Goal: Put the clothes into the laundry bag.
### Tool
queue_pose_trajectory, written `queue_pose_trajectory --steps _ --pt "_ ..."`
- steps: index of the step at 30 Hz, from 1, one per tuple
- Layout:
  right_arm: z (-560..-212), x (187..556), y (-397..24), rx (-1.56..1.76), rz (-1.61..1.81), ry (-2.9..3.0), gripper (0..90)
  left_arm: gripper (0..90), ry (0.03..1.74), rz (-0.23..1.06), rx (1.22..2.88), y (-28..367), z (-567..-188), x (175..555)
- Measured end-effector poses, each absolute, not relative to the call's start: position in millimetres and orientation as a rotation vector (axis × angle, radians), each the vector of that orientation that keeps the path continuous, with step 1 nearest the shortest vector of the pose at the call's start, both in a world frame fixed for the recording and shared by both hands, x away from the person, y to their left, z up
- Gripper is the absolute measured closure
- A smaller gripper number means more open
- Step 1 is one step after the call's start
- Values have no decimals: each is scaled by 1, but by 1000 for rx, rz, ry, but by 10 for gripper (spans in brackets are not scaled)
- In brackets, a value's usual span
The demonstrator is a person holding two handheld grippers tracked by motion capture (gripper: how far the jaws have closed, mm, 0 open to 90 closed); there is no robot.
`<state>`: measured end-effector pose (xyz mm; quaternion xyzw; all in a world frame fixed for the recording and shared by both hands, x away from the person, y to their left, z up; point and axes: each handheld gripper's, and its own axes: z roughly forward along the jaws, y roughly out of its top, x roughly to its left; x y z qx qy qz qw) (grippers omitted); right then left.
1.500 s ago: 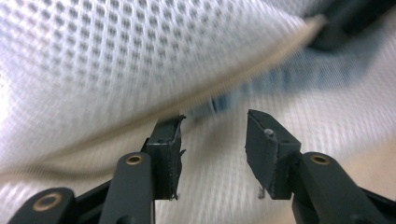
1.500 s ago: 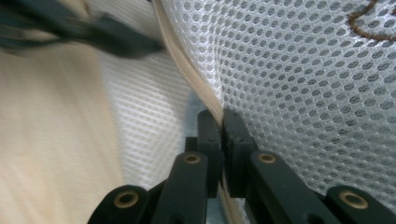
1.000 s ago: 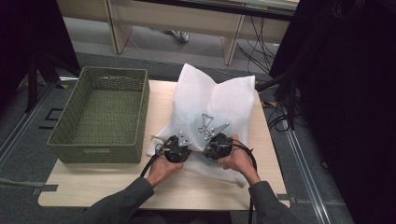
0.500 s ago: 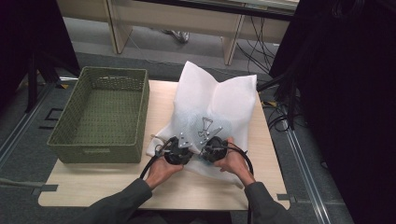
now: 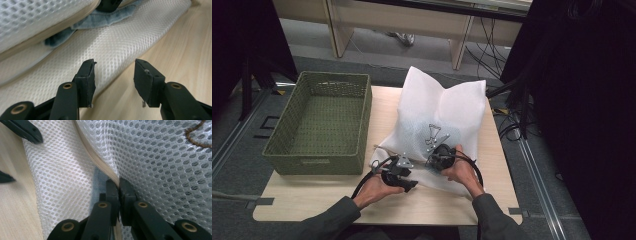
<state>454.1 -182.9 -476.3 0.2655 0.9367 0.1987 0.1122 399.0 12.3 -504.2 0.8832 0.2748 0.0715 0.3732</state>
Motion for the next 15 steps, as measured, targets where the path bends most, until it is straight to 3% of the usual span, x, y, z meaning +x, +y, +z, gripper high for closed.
queue_pose_trajectory --steps 2,3,4,5,6,7,12,15 --pt "-476 454 -183 774 583 2746 883 537 672 188 2287 9 -507 403" --pt "-475 455 -184 763 582 2760 883 615 668 216 2295 7 -508 403" --pt "-475 455 -184 763 582 2760 883 615 650 236 2303 6 -508 404" --pt "-476 457 -185 760 583 2752 884 710 655 235 2309 5 -507 405" --pt "-476 457 -185 760 583 2752 884 710 639 251 2323 6 -506 407" --pt "-476 456 -185 765 583 2738 883 818 662 257 2316 6 -507 407" --pt "-475 456 -184 759 578 2739 883 875 607 286 2377 3 -503 398" --pt "-475 456 -184 749 572 2738 885 885 600 221 2364 3 -503 383"
